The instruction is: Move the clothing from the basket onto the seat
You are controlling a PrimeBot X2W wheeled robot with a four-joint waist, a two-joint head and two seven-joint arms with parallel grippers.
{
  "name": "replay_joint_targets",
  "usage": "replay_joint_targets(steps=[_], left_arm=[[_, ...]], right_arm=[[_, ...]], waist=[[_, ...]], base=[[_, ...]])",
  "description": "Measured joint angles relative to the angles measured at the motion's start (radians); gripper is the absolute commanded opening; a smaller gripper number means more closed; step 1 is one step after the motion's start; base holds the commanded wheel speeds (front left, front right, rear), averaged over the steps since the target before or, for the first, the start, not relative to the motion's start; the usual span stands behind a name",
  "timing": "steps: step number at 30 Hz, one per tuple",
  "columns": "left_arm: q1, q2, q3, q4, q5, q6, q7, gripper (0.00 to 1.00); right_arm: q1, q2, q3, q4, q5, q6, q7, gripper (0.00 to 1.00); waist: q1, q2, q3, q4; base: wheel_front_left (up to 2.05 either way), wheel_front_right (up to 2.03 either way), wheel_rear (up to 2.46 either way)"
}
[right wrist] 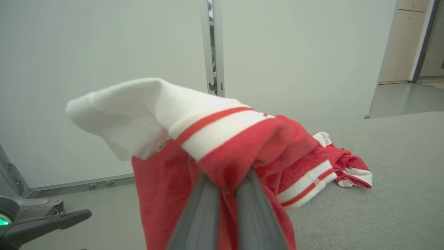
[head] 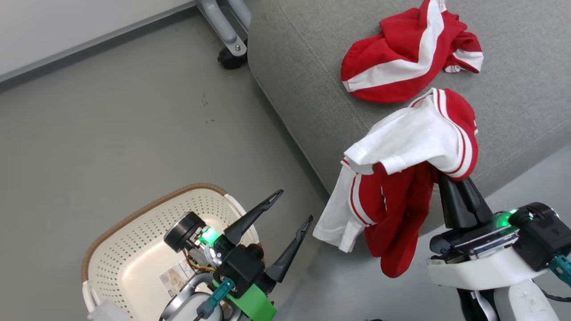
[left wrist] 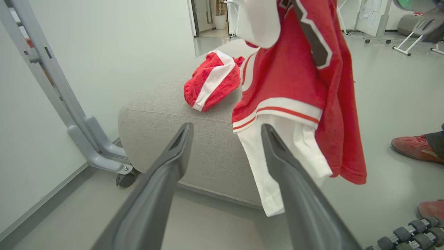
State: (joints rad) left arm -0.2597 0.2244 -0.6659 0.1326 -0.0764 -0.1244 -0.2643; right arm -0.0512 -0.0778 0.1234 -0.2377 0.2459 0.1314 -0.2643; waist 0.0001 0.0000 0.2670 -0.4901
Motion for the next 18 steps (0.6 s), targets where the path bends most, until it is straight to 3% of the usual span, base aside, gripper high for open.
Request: replay_joint_targets(steps=[7,13,18], left_arm=[[-0.059,0.054,-0.089,0.041,-0.043,-0.004,0.0,1.0],[-0.081,0.095,-0.115,0.038,-0.08,-0.004,0.0,1.0],[-0.105,0.121,-0.103,0.024,-0.081,-0.004,0.0,1.0]], right_arm=[[0.031,0.024,-0.079,-0.054,-0.01,0.0,0.0,0.0],[0.03,0.027,-0.075,-0.072,0.005,0.0,0.0,0.0],[-0.116,0.026,-0.113,-0.105,0.009,0.0,0.001,0.0]], waist=[[0.0,0.0,0.092,-0.04],[0.0,0.0,0.152,-0.058],[0.0,0.0,0.201,-0.061]], base=[[0.01,0.01,0.01],[0.1,0.1,0.1],[0.0,0.0,0.0]])
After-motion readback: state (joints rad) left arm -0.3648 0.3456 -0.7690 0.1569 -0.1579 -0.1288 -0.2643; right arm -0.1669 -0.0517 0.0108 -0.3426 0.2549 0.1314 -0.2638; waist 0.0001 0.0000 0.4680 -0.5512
